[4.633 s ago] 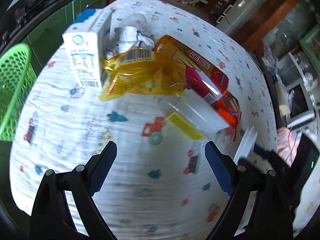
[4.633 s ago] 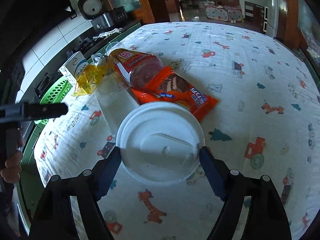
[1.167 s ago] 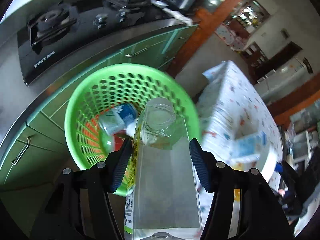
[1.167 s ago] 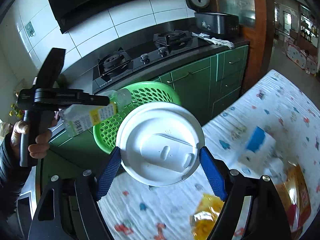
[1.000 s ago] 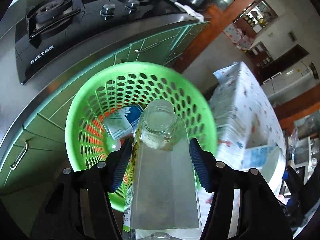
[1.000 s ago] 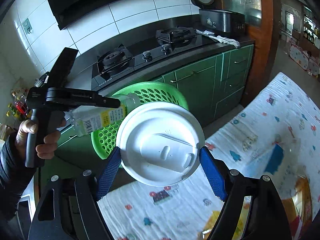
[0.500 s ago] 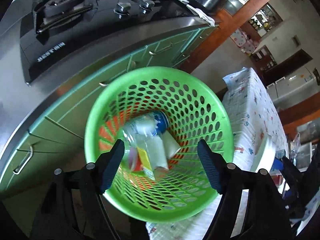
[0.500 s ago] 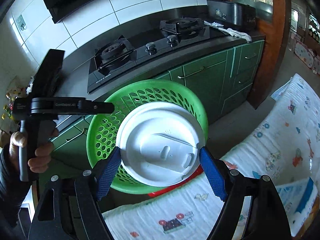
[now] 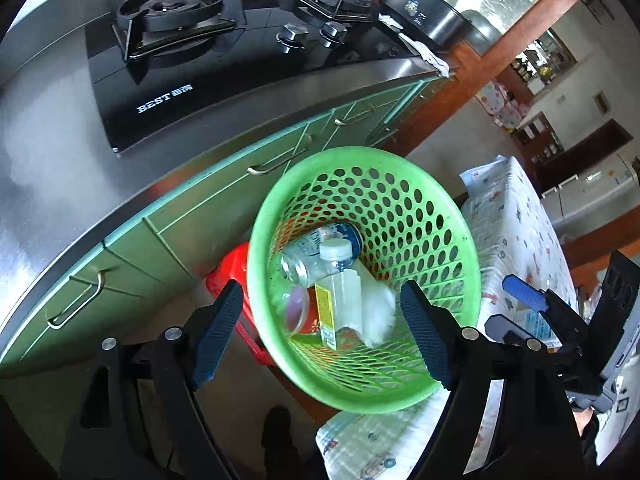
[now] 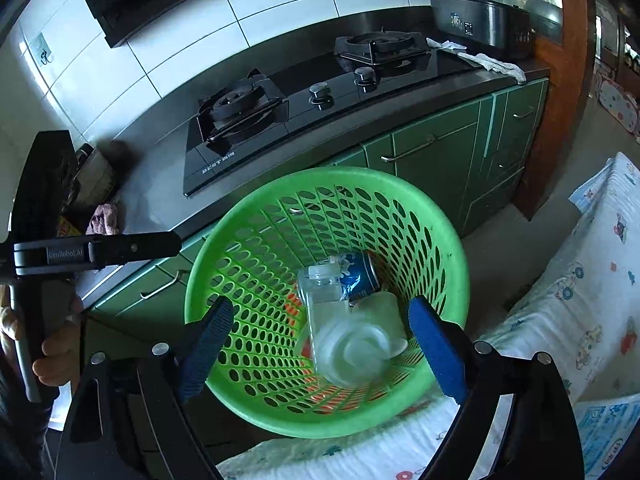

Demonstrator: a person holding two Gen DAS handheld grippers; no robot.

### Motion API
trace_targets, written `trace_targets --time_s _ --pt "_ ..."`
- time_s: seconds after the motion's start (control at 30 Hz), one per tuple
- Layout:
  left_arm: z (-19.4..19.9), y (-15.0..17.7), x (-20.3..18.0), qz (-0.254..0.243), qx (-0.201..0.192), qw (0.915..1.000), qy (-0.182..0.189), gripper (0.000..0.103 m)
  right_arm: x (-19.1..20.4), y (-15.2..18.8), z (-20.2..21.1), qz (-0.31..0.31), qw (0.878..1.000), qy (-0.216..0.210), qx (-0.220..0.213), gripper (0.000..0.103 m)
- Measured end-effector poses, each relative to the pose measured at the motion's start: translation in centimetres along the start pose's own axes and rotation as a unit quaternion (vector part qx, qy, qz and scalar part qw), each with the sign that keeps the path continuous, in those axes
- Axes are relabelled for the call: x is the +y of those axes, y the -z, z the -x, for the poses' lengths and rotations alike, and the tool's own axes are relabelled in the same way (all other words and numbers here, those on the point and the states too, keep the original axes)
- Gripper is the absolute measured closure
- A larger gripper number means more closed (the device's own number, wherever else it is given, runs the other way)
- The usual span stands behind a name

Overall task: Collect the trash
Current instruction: 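Carry both cups over the green basket and open both tools to drop them, then grasp the white milk carton with the left tool while the right tool grasps the yellow drink bottle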

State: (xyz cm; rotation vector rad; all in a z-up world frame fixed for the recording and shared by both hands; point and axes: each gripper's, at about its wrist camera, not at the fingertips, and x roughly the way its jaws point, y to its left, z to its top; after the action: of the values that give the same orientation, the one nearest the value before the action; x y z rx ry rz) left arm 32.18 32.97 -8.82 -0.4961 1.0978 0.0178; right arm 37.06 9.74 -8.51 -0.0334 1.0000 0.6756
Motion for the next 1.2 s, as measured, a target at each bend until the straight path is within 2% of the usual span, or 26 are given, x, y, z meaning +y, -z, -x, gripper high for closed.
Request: trace_targets --time_s 0.3,0.6,0.97,1.07,1.2 --pt "0.7 1.3 -2.2 -0.024 -0.005 0.9997 0.005 0.023 -0.4 1.9 5.0 -0.001 0.999 0.011 -0.031 0.017" --pt "0.3 4.0 -6.9 -0.065 0.003 0.9977 0.019 0.023 -4.2 6.7 12.4 -0.003 0.997 0.061 -0.051 0.017" --pt "-0.9 7.9 -14.0 -0.113 0.023 0.9924 0.043 0.023 -13.7 13.5 19.1 -0.019 0.985 0.171 -0.010 0.017" --pt "-1.2 8.9 -16.5 -0.128 0.030 0.9897 0.056 0.023 -16.2 14.6 20.0 -0.023 0.981 0.194 0.007 0.017" --pt "-1.5 9.9 -20.0 -0.150 0.038 0.9851 0.075 0.017 -19.0 15.6 20.3 -0.024 0.975 0.217 0.027 0.017"
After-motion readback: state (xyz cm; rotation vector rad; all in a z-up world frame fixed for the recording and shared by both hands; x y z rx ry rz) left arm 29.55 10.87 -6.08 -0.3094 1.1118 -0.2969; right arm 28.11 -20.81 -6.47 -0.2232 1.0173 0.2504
